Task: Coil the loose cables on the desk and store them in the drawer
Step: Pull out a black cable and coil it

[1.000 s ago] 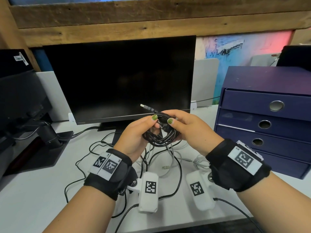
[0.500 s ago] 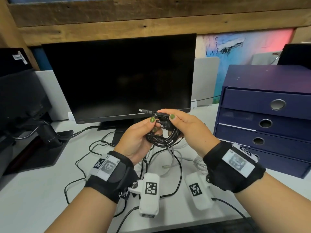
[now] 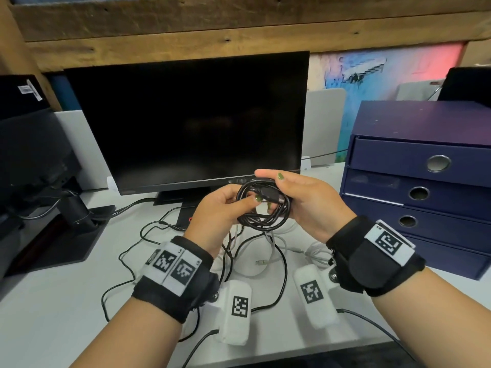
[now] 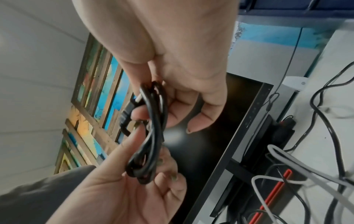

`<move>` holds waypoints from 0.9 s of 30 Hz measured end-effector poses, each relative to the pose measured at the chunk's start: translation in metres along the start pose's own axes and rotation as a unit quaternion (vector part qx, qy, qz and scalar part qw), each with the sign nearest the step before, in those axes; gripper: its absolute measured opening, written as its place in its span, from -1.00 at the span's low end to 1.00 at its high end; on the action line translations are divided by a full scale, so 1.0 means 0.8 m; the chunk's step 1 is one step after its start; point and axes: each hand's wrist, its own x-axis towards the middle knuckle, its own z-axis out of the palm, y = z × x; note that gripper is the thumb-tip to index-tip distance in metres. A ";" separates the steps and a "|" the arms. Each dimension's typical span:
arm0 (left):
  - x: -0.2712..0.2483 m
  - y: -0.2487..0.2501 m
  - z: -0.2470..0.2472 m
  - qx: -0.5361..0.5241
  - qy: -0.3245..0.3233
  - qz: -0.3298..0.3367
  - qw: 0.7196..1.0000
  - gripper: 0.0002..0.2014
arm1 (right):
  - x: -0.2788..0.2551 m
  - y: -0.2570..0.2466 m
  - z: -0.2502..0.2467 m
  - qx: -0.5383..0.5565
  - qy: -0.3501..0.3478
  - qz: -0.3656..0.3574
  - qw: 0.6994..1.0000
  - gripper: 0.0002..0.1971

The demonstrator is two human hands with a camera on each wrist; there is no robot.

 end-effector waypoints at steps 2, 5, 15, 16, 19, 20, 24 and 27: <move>-0.001 -0.001 0.005 0.014 0.050 0.004 0.999 -0.83 | -0.002 0.001 0.001 -0.029 0.006 0.001 1.000 -0.68; -0.002 -0.002 0.011 -0.011 0.106 0.014 0.994 -0.75 | -0.005 0.002 0.000 -0.076 0.006 0.002 0.997 -0.67; -0.011 0.008 0.040 0.050 0.111 0.054 0.991 -0.49 | -0.022 0.008 0.003 -0.215 0.042 -0.051 0.974 -0.63; -0.013 0.009 0.041 0.051 0.101 0.057 0.992 -0.46 | -0.023 0.009 0.002 -0.207 0.051 -0.053 0.976 -0.62; -0.016 0.009 0.045 0.044 0.073 0.052 0.995 -0.47 | -0.026 0.007 0.001 -0.189 0.072 -0.069 0.977 -0.65; -0.016 0.009 0.046 0.041 0.067 0.051 0.996 -0.48 | -0.027 0.006 0.000 -0.191 0.075 -0.072 0.976 -0.65; -0.019 0.011 0.051 0.036 0.076 0.057 0.995 -0.55 | -0.032 0.002 -0.005 -0.211 0.065 -0.065 0.973 -0.67; -0.019 0.013 0.055 0.028 0.121 0.067 0.990 -0.65 | -0.038 0.000 -0.008 -0.250 0.079 -0.081 0.962 -0.67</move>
